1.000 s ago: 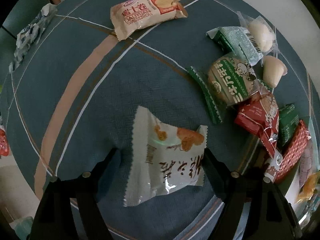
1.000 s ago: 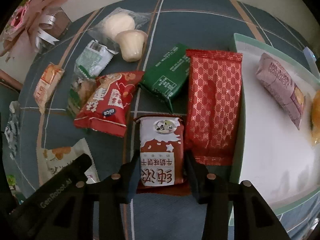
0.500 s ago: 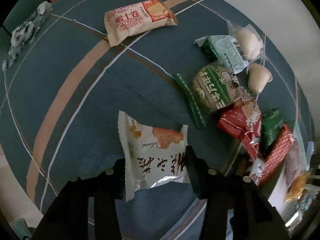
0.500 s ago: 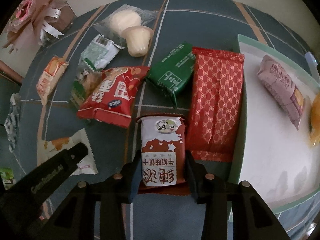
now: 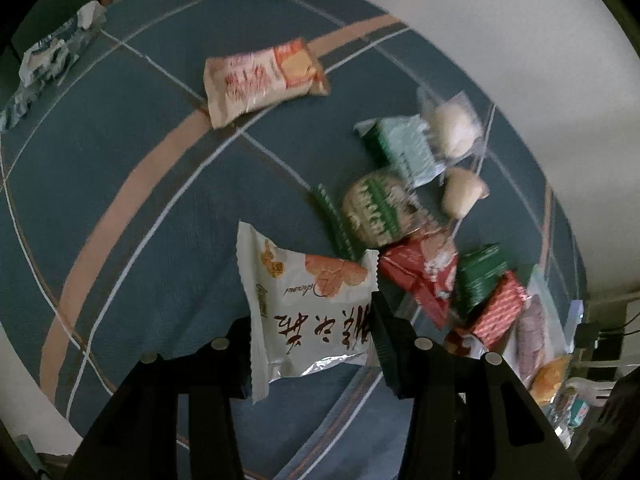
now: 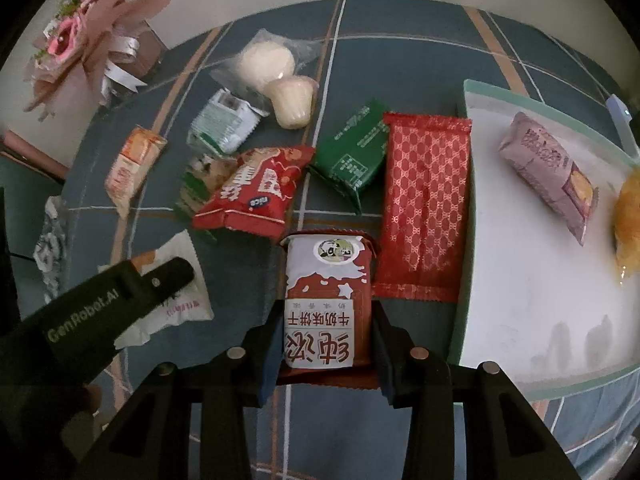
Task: Organize snacks
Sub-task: 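Carry both snacks over the white tray and open both tools to release them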
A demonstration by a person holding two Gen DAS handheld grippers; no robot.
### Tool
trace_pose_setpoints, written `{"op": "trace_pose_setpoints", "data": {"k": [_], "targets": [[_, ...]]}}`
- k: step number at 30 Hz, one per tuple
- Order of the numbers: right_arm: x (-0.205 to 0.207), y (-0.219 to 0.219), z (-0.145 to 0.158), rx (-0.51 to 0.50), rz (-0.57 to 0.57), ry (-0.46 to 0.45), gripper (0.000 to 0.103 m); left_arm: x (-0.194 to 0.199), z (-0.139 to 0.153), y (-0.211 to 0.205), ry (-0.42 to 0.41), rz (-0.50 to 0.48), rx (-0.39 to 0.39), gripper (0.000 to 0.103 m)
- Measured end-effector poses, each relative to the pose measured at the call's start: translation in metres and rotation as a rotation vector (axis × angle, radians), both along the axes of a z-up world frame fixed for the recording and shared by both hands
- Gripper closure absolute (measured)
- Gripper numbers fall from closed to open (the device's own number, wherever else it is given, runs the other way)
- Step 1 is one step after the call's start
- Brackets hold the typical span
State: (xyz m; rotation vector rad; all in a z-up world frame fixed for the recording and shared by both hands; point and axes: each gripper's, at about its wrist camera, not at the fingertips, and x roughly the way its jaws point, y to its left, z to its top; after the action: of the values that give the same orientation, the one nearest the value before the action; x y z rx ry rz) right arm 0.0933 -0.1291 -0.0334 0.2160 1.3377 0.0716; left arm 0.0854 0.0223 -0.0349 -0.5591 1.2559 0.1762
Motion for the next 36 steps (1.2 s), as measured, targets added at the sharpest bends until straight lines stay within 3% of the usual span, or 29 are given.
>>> {"op": "trace_pose_setpoints", "data": {"k": [10,20,36], "targets": [[-0.011,-0.020,0.030,0.028,-0.029,-0.051,0.061,-0.002,0.023,0.001,-0.078,-0.002,-0.008,0.054],[-0.016,-0.084,0.037,-0.020,-0.181,-0.050,0.061,-0.002,0.033,-0.042,-0.104,-0.129,-0.001,0.054],[-0.058,-0.258,0.031,-0.075,-0.592,-0.009,0.061,-0.030,0.036,-0.204,-0.129,-0.578,0.002,0.054]]}}
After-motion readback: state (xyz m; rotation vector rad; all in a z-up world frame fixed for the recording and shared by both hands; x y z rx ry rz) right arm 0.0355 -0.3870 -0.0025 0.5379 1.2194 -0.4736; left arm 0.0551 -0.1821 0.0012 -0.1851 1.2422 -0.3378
